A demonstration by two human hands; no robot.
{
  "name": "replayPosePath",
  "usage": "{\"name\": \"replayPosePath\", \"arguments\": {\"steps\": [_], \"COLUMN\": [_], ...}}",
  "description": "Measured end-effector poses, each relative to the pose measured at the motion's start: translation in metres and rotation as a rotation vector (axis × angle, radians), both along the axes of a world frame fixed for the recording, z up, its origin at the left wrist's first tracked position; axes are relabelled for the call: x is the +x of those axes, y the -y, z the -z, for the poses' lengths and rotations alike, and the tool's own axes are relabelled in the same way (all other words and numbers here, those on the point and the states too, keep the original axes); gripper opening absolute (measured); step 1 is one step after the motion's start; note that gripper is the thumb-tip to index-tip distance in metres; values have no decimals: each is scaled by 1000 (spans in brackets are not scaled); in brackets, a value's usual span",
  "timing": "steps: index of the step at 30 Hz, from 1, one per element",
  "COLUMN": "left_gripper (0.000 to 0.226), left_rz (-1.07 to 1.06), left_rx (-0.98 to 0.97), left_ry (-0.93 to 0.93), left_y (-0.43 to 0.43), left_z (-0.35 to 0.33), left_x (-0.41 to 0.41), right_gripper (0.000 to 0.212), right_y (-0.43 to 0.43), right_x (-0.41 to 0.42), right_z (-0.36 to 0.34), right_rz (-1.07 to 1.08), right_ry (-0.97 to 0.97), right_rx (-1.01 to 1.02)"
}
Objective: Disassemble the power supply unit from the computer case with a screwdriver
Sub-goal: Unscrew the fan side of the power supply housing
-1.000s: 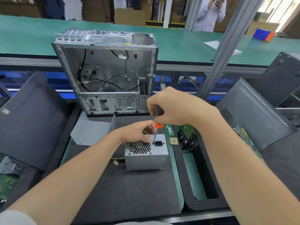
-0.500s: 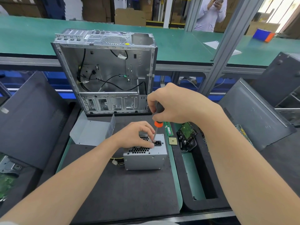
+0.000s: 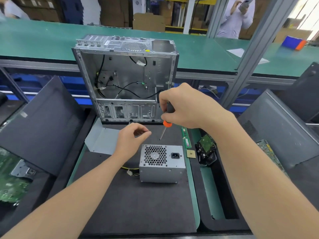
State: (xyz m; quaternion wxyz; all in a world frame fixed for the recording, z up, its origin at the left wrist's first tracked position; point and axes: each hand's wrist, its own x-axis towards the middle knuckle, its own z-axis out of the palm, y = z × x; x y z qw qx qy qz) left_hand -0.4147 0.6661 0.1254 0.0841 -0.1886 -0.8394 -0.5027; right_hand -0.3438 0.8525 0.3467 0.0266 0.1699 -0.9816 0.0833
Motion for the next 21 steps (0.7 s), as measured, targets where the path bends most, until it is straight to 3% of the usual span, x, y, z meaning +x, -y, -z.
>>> {"name": "replayPosePath", "arguments": {"steps": [9, 21], "left_gripper": [10, 9], "left_rz": [-464, -430], "left_rx": [-91, -368], "left_ry": [173, 264], "left_y": [115, 132], "left_z": [60, 92], "left_x": [25, 43], "right_gripper": [8, 13], "right_y": [60, 77], "right_x": [-22, -33], "right_z": [20, 30], "right_rz": [-112, -121], "right_ry": [14, 54], "right_rx": [-53, -28]}}
